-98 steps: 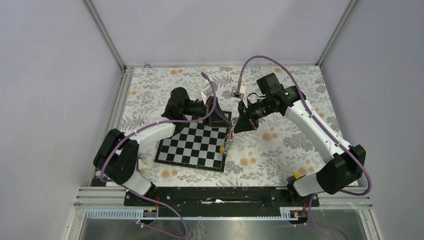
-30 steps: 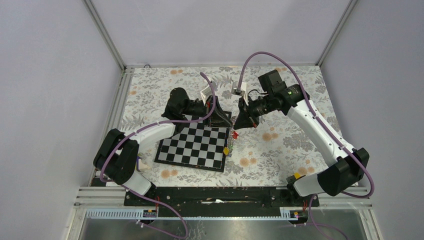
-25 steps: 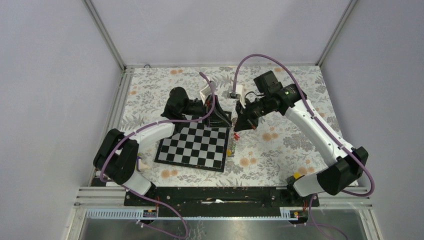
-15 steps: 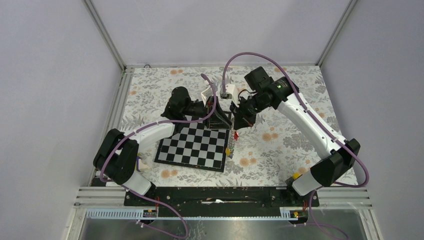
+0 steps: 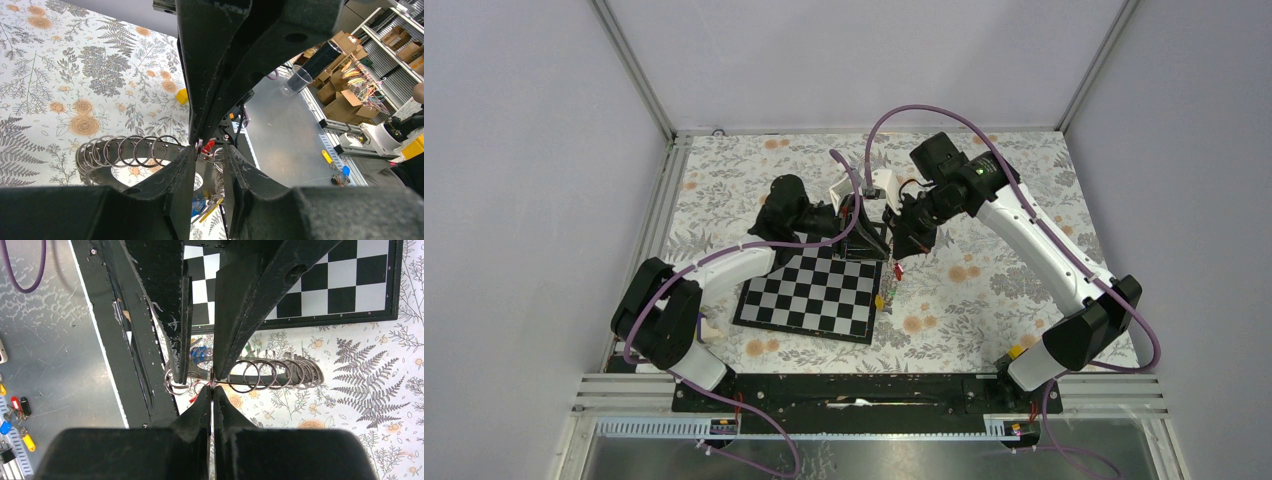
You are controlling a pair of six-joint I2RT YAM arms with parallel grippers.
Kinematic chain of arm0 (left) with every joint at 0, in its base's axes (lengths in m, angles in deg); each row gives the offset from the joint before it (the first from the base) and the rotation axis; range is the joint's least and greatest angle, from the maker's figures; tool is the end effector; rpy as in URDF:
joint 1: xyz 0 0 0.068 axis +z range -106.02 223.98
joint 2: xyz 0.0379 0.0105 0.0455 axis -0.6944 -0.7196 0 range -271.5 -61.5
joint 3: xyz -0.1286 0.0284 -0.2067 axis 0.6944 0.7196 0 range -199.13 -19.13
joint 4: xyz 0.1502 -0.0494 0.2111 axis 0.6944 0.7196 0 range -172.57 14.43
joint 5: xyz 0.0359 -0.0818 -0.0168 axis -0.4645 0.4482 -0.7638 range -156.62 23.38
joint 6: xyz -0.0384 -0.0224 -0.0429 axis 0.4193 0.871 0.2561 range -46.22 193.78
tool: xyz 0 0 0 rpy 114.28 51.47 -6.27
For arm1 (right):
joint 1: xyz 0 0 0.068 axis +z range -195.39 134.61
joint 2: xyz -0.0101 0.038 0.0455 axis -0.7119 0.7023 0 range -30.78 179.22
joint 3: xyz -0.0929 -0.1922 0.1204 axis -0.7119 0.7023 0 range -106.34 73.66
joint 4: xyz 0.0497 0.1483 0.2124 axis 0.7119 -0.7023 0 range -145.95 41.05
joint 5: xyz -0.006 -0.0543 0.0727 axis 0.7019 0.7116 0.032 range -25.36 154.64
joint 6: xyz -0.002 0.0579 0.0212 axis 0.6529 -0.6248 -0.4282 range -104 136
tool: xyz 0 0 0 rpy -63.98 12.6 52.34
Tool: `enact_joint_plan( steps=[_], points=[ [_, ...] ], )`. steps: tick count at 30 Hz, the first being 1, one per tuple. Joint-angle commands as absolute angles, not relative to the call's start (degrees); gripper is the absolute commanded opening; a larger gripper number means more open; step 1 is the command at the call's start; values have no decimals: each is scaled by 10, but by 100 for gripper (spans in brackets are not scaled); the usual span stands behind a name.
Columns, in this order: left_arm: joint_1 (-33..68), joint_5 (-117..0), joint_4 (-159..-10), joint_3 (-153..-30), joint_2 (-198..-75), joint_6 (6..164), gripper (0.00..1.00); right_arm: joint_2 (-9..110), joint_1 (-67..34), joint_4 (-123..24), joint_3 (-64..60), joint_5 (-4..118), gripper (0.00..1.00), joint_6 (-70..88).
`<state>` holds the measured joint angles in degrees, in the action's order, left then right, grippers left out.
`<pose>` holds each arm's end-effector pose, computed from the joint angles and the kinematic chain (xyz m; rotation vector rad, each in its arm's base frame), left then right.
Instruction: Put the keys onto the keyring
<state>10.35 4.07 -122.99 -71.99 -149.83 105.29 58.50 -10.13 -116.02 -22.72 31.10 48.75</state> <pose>0.2574 -0.2242 0.2615 1.1609 1.4451 -1.7372 0.2397 0.2009 0.3412 -1.5835 1.9818 0.7765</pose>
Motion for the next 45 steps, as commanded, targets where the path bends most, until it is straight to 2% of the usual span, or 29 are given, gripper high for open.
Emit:
enact_joint_plan(
  steps=[1,14,27,31,38,45],
  points=[
    [102,40,-1260,-728,-1496,1047,28,584,-94,-1168,-243,299,0,493],
    [99,40,-1266,-731,-1501,1057,12,582,-94,-1155,-236,283,0,482],
    [97,42,-1266,-734,-1503,1060,11,581,-94,-1148,-232,276,0,476],
    [96,43,-1266,-733,-1502,1059,0,581,-94,-1146,-230,277,0,475],
    [97,42,-1268,-731,-1498,1061,0,575,-94,-1138,-222,282,1,473],
    [103,53,-1280,-739,-1490,1083,0,551,-97,-1115,-199,293,28,469]
  ],
)
